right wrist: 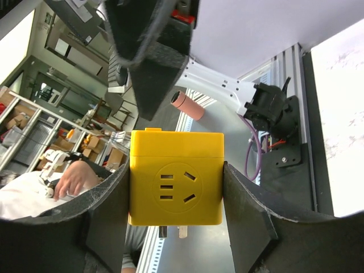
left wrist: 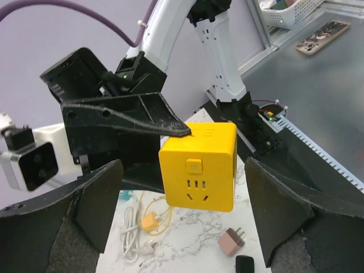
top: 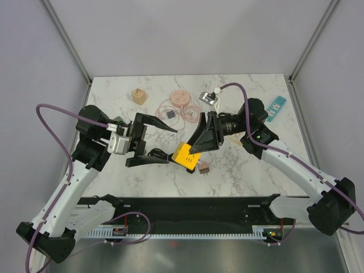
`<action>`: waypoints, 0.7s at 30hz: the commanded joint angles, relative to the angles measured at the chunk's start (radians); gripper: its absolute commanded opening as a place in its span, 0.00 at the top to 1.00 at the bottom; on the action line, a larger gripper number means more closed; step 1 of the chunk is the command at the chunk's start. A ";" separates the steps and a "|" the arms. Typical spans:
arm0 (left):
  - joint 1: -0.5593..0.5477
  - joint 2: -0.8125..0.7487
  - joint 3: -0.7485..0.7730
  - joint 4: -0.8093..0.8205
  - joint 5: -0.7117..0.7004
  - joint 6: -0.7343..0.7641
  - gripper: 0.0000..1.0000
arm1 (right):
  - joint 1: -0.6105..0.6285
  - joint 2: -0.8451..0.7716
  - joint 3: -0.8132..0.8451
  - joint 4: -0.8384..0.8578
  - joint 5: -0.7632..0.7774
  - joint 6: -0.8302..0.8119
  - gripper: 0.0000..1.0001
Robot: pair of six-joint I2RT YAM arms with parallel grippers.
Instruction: Insert the plug
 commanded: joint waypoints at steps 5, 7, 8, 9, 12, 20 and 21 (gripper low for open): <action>-0.051 0.008 -0.012 0.033 0.092 -0.039 0.05 | 0.051 0.020 0.069 -0.003 -0.015 -0.033 1.00; -0.056 0.010 -0.026 0.033 0.107 -0.043 0.05 | 0.063 0.027 0.077 -0.003 -0.015 -0.037 1.00; -0.056 0.007 -0.029 0.033 0.116 -0.043 0.05 | 0.067 0.029 0.080 -0.004 -0.017 -0.039 1.00; -0.057 0.005 -0.032 0.032 0.130 -0.050 0.05 | 0.071 0.030 0.087 -0.006 -0.017 -0.039 1.00; -0.056 0.005 -0.032 0.032 0.139 -0.067 0.06 | 0.086 0.032 0.093 -0.012 -0.018 -0.043 1.00; -0.070 -0.011 -0.061 0.028 0.145 -0.084 0.07 | 0.123 0.043 0.101 -0.038 -0.009 -0.071 1.00; -0.077 -0.017 -0.069 0.028 0.142 -0.090 0.08 | 0.124 0.046 0.101 -0.040 -0.006 -0.073 1.00</action>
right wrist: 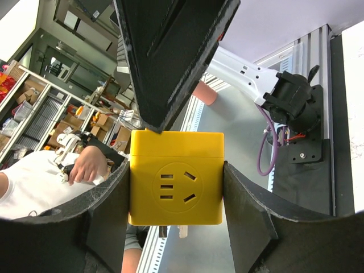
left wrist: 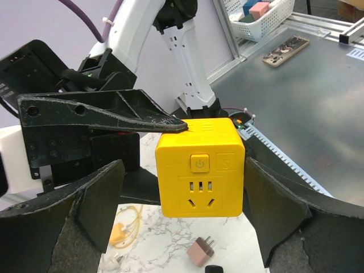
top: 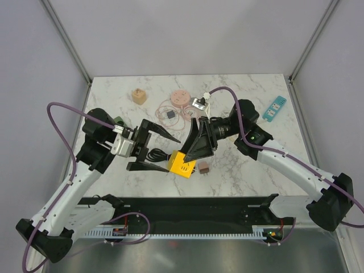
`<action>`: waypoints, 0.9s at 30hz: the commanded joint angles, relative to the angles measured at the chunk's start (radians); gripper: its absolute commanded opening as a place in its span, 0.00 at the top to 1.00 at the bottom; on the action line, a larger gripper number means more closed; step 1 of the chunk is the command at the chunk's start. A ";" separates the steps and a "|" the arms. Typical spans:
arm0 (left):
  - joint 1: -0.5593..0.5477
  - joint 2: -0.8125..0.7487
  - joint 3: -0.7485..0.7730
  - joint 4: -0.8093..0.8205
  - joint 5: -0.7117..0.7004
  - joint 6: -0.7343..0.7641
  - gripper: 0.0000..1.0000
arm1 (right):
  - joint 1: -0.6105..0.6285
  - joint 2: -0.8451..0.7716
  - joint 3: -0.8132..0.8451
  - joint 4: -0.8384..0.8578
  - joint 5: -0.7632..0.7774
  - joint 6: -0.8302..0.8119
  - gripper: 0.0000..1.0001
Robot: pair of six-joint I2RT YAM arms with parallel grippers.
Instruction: Insert the plug
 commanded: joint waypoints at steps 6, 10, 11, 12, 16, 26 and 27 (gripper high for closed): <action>-0.020 -0.058 -0.088 0.017 0.099 -0.036 0.08 | 0.018 0.030 0.065 0.023 -0.003 -0.023 1.00; -0.022 -0.071 -0.096 0.005 0.091 -0.039 0.09 | 0.018 0.050 0.073 0.016 0.005 -0.023 1.00; -0.021 -0.069 -0.096 0.005 0.091 -0.040 0.10 | 0.018 0.052 0.073 0.016 0.006 -0.023 1.00; -0.020 -0.068 -0.097 0.004 0.091 -0.040 0.11 | 0.019 0.056 0.073 0.016 0.010 -0.023 1.00; -0.020 -0.059 -0.103 -0.003 0.094 -0.045 0.12 | 0.021 0.073 0.071 0.016 0.014 -0.020 1.00; -0.022 -0.046 -0.128 -0.018 0.070 -0.043 0.12 | 0.026 0.082 0.080 0.026 0.011 -0.017 1.00; -0.022 -0.045 -0.128 -0.021 0.063 -0.039 0.12 | 0.027 0.084 0.082 0.026 0.013 -0.017 1.00</action>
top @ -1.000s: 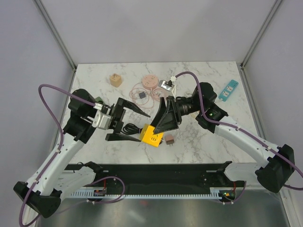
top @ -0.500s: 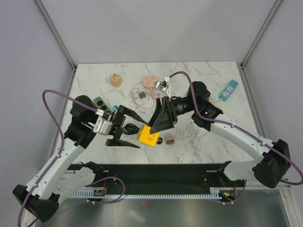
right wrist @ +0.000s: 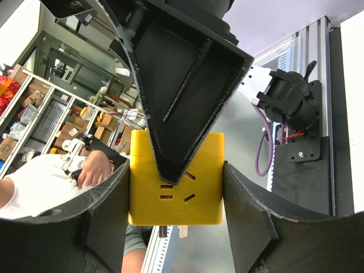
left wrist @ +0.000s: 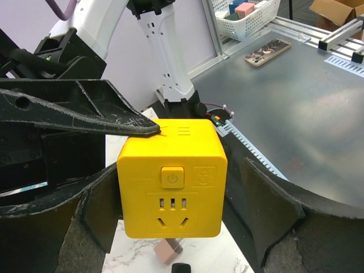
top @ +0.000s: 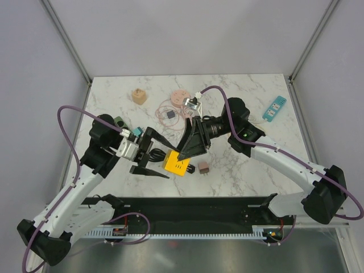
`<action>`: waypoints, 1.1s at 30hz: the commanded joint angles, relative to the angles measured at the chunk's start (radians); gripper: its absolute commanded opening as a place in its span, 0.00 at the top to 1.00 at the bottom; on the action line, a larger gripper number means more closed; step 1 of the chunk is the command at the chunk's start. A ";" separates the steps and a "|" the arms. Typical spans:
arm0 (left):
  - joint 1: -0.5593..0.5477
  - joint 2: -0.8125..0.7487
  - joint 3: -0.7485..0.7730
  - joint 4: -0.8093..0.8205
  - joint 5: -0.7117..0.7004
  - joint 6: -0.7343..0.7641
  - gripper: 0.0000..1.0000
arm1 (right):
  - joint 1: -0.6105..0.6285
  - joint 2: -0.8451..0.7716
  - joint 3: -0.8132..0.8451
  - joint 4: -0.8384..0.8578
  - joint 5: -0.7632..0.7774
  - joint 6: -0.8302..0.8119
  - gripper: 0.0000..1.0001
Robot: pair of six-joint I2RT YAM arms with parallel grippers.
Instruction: Insert the plug
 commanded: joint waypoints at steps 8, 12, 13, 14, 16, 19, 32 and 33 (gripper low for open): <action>-0.006 0.021 0.009 -0.017 0.068 -0.012 0.20 | 0.006 0.021 0.040 0.038 0.007 -0.010 1.00; -0.012 0.016 -0.003 -0.019 0.068 -0.014 0.25 | 0.007 0.034 0.035 0.036 0.018 -0.008 1.00; -0.013 0.015 -0.009 -0.019 0.068 -0.014 0.30 | 0.007 0.037 0.034 0.036 0.026 -0.007 1.00; -0.013 0.013 -0.011 -0.019 0.071 -0.017 0.33 | 0.009 0.039 0.032 0.036 0.030 -0.007 1.00; -0.013 0.010 -0.012 -0.022 0.079 -0.029 0.45 | 0.007 0.048 0.032 0.035 0.035 0.000 0.95; -0.013 0.010 -0.011 -0.042 0.090 -0.044 0.77 | 0.006 0.057 0.040 0.026 0.050 0.006 0.82; -0.010 0.041 0.078 -0.555 -0.295 0.201 0.98 | -0.146 -0.033 0.106 -0.007 0.072 0.023 0.05; -0.010 0.045 0.081 -0.566 -0.307 0.205 0.98 | -0.163 -0.042 0.106 -0.007 0.073 0.020 0.04</action>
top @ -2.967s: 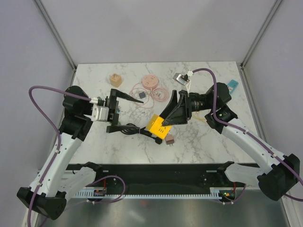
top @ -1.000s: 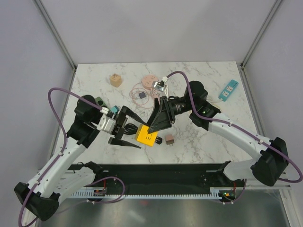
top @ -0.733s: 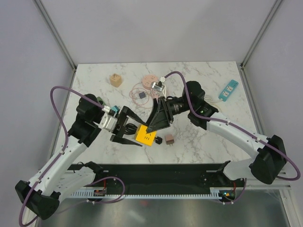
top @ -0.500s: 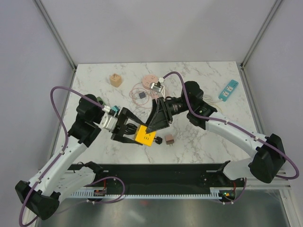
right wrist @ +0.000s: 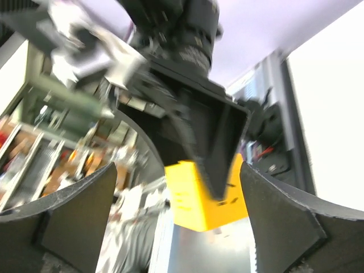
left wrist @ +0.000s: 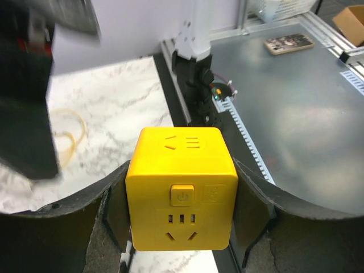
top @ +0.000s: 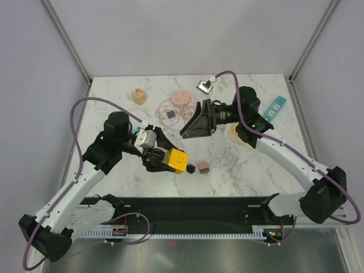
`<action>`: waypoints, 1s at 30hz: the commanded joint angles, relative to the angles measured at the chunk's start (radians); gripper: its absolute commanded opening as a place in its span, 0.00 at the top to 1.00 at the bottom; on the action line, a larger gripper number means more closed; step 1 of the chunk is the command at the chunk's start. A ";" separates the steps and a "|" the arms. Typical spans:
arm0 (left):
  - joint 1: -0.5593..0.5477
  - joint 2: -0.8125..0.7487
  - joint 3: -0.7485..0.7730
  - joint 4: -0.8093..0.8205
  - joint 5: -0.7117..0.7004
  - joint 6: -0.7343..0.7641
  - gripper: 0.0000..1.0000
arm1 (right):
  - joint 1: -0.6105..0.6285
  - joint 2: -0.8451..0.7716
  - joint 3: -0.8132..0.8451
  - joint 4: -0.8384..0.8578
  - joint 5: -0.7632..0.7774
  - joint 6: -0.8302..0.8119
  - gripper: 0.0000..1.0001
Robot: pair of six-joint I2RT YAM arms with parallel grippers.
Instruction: Insert the plug
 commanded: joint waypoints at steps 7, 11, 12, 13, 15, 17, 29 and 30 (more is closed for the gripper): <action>0.027 0.127 0.169 -0.348 -0.594 0.132 0.98 | -0.156 -0.185 0.038 -0.127 0.109 -0.106 0.02; 0.101 0.268 0.336 -0.519 -0.796 0.189 0.98 | -0.159 -0.290 -0.020 -0.265 0.175 -0.225 0.02; 0.125 0.299 0.358 -0.536 -0.842 0.207 0.98 | -0.159 -0.307 -0.045 -0.270 0.187 -0.260 0.02; 0.139 0.323 0.375 -0.546 -0.926 0.218 0.98 | -0.159 -0.323 -0.056 -0.307 0.202 -0.282 0.02; 0.194 0.403 0.417 -0.574 -0.991 0.244 0.98 | -0.159 -0.366 -0.085 -0.365 0.254 -0.329 0.02; 0.234 0.484 0.458 -0.597 -1.046 0.259 0.98 | -0.159 -0.401 -0.105 -0.413 0.288 -0.359 0.02; 0.454 0.744 0.604 -0.628 -1.144 0.298 0.98 | -0.159 -0.433 -0.226 -0.437 0.385 -0.438 0.02; 0.470 0.753 0.604 -0.629 -1.141 0.298 0.98 | -0.159 -0.430 -0.228 -0.444 0.406 -0.446 0.02</action>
